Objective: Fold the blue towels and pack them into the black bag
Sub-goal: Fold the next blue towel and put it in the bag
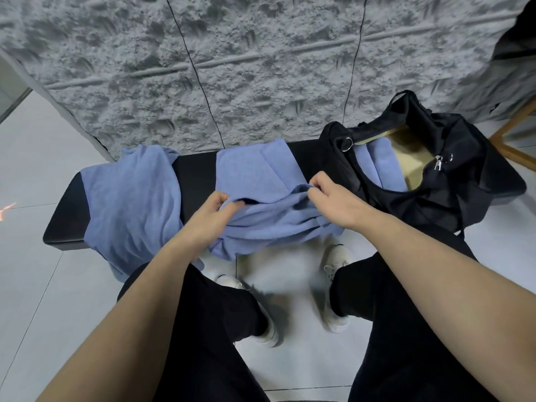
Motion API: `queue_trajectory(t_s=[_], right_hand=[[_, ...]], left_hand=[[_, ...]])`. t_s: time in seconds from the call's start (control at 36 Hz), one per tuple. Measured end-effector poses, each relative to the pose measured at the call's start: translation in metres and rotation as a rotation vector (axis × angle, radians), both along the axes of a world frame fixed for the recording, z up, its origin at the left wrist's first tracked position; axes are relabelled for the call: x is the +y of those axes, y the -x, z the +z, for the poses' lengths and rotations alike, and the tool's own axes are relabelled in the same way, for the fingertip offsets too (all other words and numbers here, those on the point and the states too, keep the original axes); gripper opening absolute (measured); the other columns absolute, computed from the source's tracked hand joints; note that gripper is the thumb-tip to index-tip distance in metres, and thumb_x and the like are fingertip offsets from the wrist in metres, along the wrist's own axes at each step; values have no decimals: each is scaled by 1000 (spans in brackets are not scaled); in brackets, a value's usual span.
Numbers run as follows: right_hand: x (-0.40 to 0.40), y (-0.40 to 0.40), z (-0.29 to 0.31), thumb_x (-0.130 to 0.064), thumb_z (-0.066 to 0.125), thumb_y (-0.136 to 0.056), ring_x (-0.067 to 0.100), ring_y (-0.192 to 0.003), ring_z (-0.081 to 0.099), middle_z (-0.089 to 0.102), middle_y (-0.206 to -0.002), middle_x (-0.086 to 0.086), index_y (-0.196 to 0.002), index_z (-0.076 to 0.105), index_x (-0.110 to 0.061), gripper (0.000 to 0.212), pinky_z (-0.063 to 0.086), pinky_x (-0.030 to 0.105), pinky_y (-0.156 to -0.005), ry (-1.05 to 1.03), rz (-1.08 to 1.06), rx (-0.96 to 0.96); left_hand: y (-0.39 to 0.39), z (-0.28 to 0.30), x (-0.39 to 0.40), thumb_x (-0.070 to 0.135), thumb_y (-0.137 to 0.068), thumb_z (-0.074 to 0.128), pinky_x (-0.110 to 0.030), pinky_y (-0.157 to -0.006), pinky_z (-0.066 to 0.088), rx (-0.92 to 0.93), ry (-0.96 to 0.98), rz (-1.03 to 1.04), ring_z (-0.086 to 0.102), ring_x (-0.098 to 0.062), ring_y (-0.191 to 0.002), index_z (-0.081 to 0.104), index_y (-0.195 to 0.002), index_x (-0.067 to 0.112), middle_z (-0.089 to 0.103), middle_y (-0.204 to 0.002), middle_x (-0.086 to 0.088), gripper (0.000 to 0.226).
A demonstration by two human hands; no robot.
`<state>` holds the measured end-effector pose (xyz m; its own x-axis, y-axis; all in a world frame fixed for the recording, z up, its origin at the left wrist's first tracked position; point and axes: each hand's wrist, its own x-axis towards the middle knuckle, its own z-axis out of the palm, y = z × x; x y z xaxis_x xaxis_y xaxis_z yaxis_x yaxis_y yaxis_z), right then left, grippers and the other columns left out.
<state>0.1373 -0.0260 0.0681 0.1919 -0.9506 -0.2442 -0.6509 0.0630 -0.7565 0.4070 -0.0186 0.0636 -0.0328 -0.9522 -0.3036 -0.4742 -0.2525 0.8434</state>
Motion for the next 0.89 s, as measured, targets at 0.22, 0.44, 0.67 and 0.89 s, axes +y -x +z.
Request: queue_trajectory(t_s=[0.22,0.44,0.67,0.89], right_hand=[[-27,-5,-8,-31,37,-97,13,-65,39,45,-71,-6,-84,43,-19,19,34,34,-63,-9,-62,-19],[-77,-13,-17,-31,52,-91,12,-67,51,56,-68,-7,-74,57,-18,23,40,31,-65,62,-207,26],[-124,-28,-28,-34,53,-90,11,-62,47,53,-67,-7,-70,47,-20,25,38,29,-59,76,-265,66],[-166,-34,-37,-27,54,-89,16,-70,41,47,-74,4,-76,53,-12,19,32,29,-63,2,-333,15]], left_hand=[[-3,-4,-25,22,-97,47,-32,-67,37,80,86,231,46,-16,-76,48,-78,19,50,-80,-1,20],[-5,-14,-64,25,-94,52,-33,-63,40,192,94,481,48,-18,-76,49,-74,19,51,-74,1,21],[-10,-32,-117,25,-96,55,-24,-49,36,172,96,573,40,-14,-57,43,-73,18,46,-68,-1,27],[-18,-50,-162,25,-91,58,-25,-51,36,-61,218,503,41,-10,-52,54,-80,22,52,-63,7,13]])
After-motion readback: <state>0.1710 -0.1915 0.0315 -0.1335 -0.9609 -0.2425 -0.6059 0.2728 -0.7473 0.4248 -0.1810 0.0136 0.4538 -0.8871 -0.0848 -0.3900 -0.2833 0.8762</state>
